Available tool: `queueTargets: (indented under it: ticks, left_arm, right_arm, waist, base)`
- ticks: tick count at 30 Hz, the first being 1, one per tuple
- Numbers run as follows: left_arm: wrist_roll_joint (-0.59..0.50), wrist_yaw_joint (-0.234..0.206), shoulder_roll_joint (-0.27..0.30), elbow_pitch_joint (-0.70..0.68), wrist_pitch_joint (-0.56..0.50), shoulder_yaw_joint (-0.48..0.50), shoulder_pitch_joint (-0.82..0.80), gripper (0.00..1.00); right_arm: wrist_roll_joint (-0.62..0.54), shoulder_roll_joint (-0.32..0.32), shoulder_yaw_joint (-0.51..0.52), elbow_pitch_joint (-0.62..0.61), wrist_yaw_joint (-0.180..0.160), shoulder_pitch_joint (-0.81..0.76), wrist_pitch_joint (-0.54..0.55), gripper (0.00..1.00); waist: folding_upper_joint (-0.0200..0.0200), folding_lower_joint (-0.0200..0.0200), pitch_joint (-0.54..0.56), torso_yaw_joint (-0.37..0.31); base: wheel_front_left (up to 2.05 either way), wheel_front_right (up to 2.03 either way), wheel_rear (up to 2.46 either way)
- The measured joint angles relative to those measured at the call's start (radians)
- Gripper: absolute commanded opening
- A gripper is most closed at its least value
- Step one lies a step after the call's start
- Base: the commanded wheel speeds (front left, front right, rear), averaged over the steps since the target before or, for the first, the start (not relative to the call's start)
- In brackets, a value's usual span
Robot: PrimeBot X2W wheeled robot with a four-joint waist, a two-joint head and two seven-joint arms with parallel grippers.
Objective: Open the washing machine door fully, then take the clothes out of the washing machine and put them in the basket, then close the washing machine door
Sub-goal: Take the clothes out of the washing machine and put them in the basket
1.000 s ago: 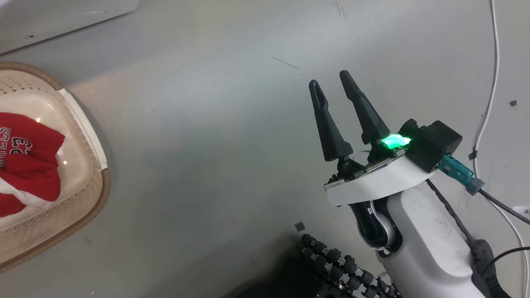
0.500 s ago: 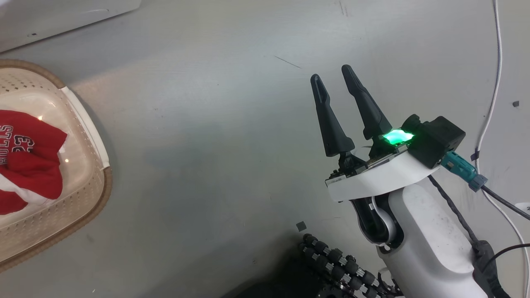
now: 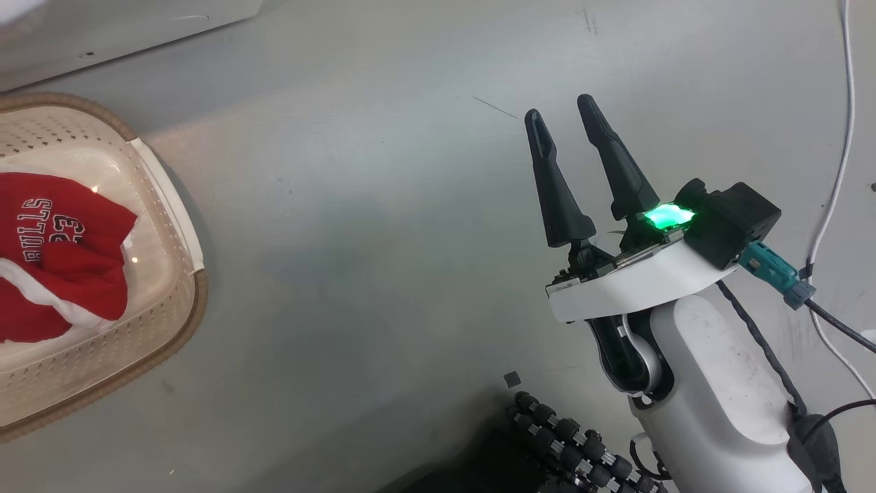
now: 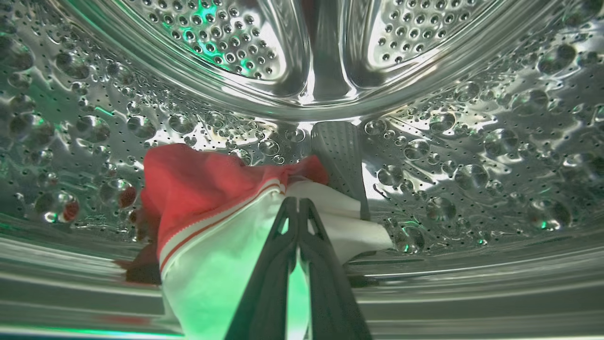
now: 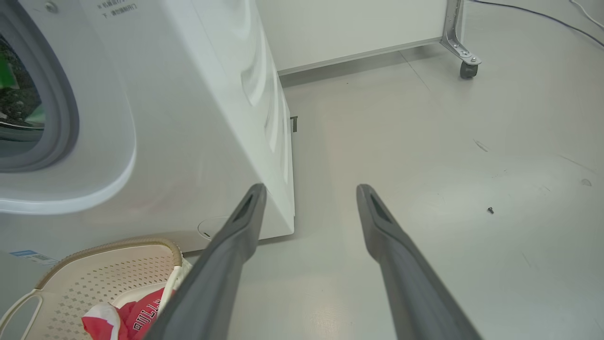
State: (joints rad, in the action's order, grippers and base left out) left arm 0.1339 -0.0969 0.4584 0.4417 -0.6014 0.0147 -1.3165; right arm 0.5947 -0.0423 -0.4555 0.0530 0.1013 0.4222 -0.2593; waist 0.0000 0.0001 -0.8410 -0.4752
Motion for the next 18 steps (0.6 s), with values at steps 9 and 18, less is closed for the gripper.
queueTargets:
  ticks: [9, 18]
  left_arm:
    - [0.033, -0.012, -0.09, -0.023, 0.216, 0.055, 0.133, 0.0]
    - [0.033, -0.012, -0.169, -0.075, 0.452, 0.058, 0.274, 0.0]
  right_arm:
    - [-0.044, 0.0, 0.026, 0.014, 0.0, 0.0, 0.0, 1.0]
    - [-0.098, -0.001, 0.051, 0.042, 0.0, -0.008, 0.0, 1.0]
  waist:
    - [0.0, 0.0, 0.031, 0.035]
    - [0.0, 0.0, 0.086, 0.073]
  base:
    - [0.0, 0.0, 0.0]
    - [0.0, 0.0, 0.0]
